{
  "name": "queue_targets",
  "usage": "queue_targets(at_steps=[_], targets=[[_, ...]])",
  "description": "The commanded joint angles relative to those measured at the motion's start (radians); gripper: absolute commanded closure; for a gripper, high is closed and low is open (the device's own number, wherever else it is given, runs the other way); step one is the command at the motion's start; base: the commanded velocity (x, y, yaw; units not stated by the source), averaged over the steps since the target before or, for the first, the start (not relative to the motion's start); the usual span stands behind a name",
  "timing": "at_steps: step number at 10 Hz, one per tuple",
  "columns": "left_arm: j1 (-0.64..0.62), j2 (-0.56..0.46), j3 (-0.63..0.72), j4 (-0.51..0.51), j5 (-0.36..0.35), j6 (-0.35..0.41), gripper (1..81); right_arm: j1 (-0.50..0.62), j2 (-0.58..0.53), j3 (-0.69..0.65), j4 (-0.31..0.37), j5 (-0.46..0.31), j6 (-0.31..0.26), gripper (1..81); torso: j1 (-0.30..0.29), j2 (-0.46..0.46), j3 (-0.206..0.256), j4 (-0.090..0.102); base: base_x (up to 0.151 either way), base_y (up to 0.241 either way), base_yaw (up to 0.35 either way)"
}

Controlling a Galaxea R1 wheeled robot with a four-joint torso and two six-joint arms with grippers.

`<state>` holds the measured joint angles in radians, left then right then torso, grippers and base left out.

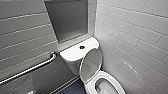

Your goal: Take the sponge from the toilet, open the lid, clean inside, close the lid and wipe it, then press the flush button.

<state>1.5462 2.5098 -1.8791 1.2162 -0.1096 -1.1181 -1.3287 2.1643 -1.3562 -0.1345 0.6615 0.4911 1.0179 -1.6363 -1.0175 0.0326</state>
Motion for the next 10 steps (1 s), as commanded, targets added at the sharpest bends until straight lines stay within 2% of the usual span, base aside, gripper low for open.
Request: queue_targets(at_steps=[1, 5, 10], targets=[[0.036, 0.018, -0.037, 0.020, 0.024, 0.009, 1.0, 0.189, -0.048, 0.069, 0.075, -0.157, -0.003, 81.1, 0.000, 0.000, 0.000, 0.000, 0.000, 0.000, 0.000], [0.076, 0.040, -0.064, 0.019, 0.022, 0.023, 1.0, 0.429, -0.035, 0.054, 0.179, -0.314, -0.002, 81.1, 0.000, 0.000, 0.000, 0.000, 0.000, 0.000, 0.000], [0.113, 0.152, -0.241, 0.016, 0.010, 0.032, 1.0, 0.645, 0.137, -0.136, 0.262, -0.471, 0.000, 81.1, 0.000, 0.000, 0.000, 0.000, 0.000, 0.000, 0.000]])
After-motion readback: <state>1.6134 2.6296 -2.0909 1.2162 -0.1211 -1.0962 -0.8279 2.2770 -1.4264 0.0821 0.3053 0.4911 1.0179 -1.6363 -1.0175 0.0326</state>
